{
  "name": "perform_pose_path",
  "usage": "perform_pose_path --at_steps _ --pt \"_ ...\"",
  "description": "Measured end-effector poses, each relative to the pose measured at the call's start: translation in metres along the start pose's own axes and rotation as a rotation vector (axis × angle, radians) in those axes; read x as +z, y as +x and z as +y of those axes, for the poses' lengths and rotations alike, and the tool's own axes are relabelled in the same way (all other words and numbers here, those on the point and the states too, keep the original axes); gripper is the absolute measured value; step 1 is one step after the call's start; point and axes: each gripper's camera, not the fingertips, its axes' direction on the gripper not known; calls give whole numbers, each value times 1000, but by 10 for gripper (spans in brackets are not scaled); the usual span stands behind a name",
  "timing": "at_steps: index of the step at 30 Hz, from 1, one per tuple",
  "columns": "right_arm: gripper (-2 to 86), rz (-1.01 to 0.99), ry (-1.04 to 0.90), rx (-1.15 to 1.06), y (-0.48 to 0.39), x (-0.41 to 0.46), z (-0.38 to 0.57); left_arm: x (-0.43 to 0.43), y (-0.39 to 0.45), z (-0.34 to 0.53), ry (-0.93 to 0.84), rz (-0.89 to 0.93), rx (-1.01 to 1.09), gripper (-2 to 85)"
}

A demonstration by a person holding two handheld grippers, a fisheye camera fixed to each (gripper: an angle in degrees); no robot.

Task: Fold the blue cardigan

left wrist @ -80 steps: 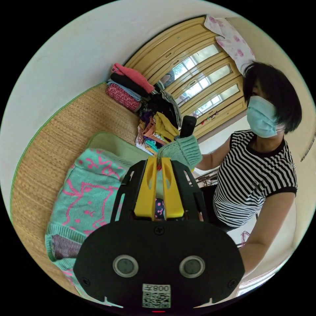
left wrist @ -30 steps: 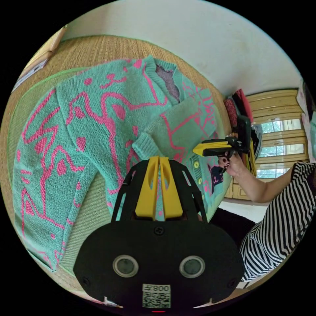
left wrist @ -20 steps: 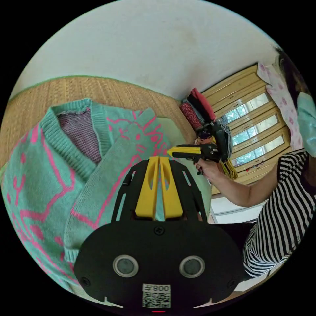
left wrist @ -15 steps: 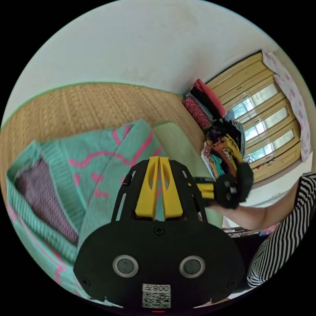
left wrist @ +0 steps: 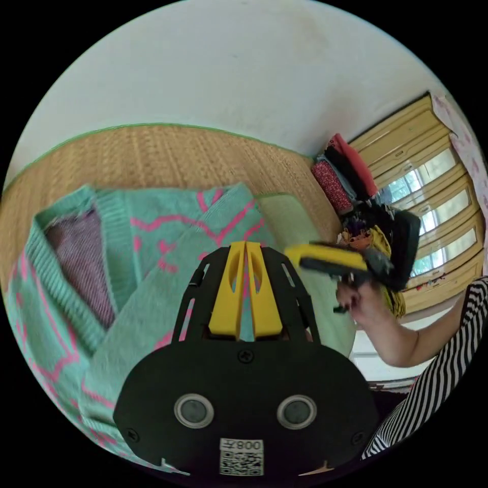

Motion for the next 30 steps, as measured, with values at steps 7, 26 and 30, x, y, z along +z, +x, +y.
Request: perform_pose_path --at_steps 7,26,30 --pt "0 70 -116 -31 31 51 -87 -56 -42 127 -64 -261 -241 1" --pt "0 -99 -275 -327 -130 86 -75 -241 -146 412 404 -214 -820 12" --pt "0 -216 -305 -459 -189 102 -85 -293 -172 510 617 -276 -1110 31"
